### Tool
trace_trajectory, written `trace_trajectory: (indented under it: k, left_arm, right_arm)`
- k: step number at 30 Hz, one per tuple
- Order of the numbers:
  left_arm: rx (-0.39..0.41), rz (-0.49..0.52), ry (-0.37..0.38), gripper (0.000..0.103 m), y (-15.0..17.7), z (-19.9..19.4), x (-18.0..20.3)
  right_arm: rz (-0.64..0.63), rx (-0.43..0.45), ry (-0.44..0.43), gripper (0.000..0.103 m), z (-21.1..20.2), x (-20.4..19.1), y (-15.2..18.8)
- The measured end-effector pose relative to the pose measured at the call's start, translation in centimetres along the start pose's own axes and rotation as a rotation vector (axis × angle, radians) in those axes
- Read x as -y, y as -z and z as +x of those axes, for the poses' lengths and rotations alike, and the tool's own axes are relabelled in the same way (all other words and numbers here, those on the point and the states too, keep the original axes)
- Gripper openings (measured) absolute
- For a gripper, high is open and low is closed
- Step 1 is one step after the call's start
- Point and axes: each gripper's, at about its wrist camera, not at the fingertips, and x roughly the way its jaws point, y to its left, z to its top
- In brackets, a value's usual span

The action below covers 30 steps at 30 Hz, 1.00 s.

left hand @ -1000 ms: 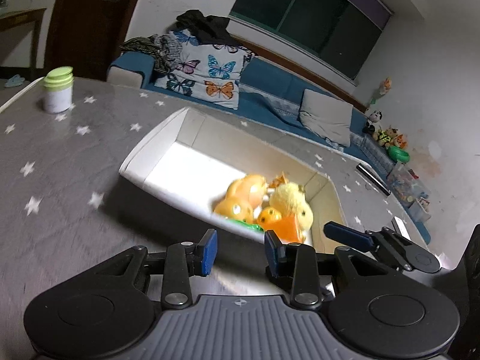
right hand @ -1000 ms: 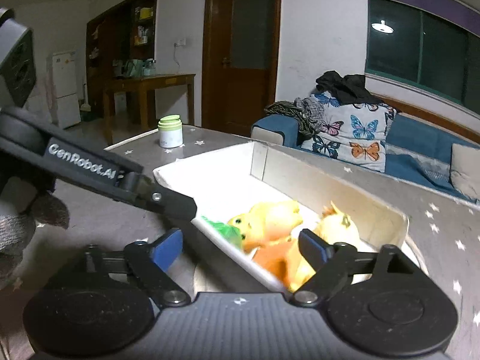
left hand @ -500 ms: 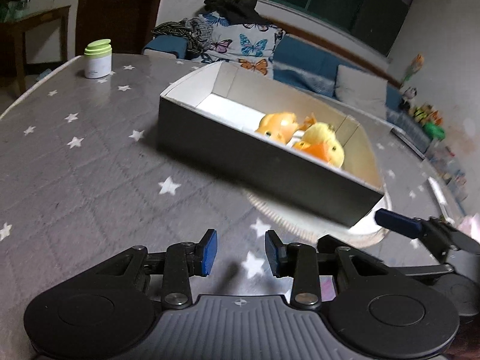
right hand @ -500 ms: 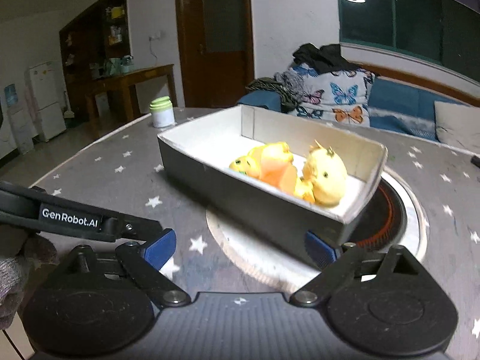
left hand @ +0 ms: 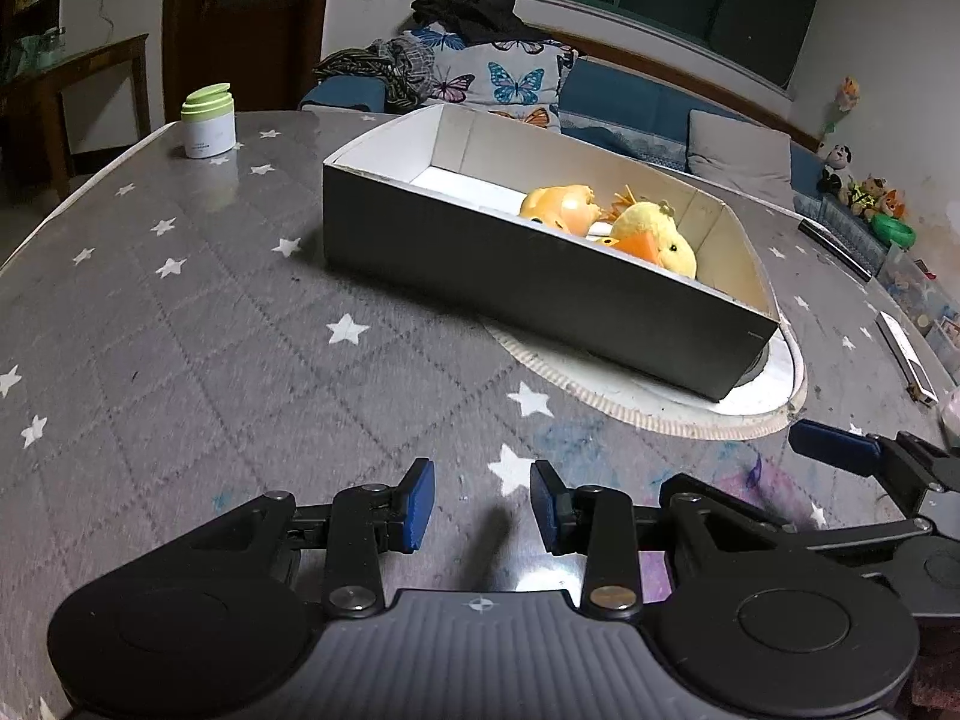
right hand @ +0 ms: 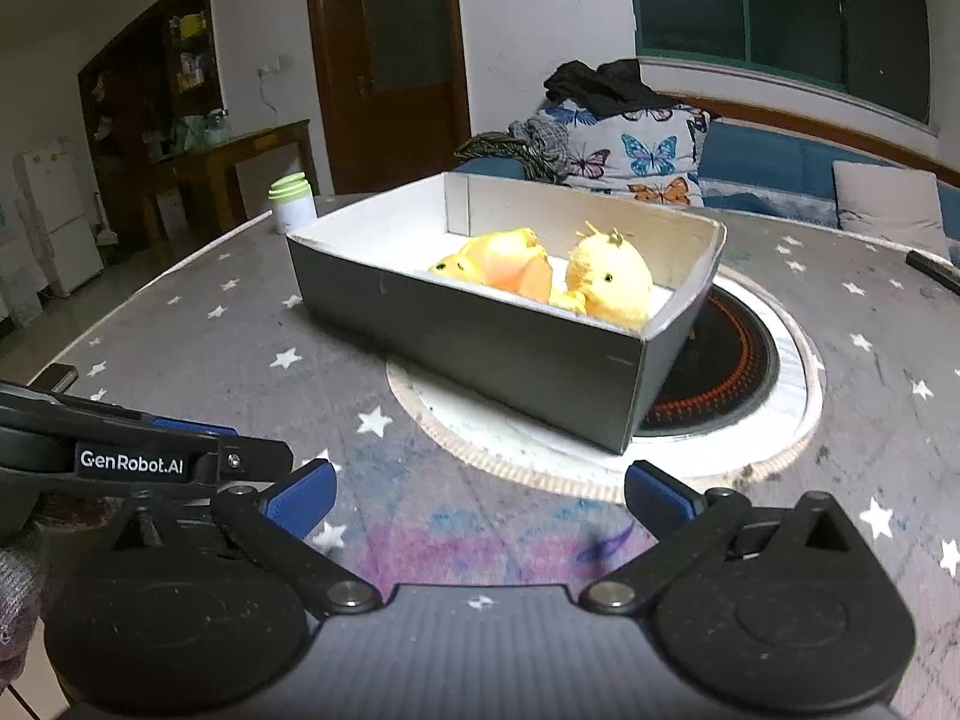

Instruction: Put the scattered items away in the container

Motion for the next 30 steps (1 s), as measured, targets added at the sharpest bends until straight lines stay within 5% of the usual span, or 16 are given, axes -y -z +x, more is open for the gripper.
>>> trace_trajectory:
  k: [30]
  left_arm:
    - [0.015,0.011,-0.029,0.037,1.7,0.3,0.7]
  right_arm:
    - [0.034,-0.050,0.013,0.103,0.5,-0.5,2.6]
